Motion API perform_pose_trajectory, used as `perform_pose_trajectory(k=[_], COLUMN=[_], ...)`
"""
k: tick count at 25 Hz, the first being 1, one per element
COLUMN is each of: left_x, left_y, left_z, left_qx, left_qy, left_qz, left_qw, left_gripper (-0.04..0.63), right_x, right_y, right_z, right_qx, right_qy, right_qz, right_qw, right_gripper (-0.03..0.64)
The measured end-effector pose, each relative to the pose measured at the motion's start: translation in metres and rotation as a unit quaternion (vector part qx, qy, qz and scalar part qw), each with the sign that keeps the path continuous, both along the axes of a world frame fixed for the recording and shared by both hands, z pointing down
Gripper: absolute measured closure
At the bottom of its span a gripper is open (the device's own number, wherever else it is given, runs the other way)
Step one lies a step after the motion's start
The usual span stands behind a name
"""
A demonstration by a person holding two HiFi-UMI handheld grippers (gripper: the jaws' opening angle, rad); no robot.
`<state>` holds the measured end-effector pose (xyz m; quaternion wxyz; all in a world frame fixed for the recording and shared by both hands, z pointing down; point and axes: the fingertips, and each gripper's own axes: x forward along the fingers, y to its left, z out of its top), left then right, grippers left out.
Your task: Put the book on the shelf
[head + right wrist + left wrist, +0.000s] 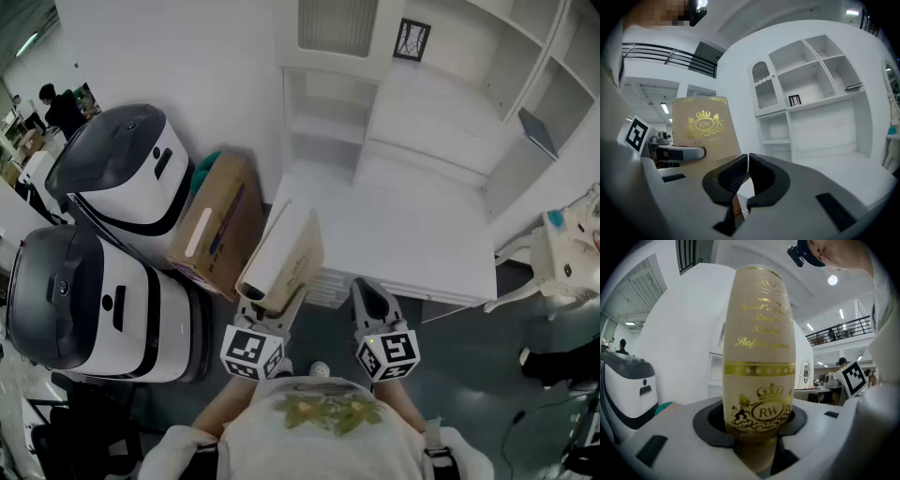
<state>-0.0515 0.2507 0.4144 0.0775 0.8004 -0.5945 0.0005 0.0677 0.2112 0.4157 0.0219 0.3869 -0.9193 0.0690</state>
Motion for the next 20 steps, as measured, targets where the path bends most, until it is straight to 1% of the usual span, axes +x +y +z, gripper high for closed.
perform_pose_trajectory(k=[9,15,20], left_x=[0.014,0.027,0.026], left_y=[-0.012,-0.016,-0.025], left_z=[0.0,0.011,0.016], left_qx=[0.0,-0.009,-0.012], left_qy=[-0.001,-0.004,-0.004], left_qz=[-0.013,-0.035,-0.055], left_qw=[0.9999,0.9993,0.9984], left_gripper=[0.37,0.37,0.37], right_x=[0.019,0.033,0.036], right_y=[-0.005,-0.008,-0.013], right_z=[0.004,0.01,0.019], right_qx=[-0.008,-0.004,-0.013], right_qy=[-0.009,-0.02,-0.022], right_qz=[-0.003,-0.03,-0.046], right_qw=[1.0,0.999,0.999], right_gripper=[0.581,0.581,0.581])
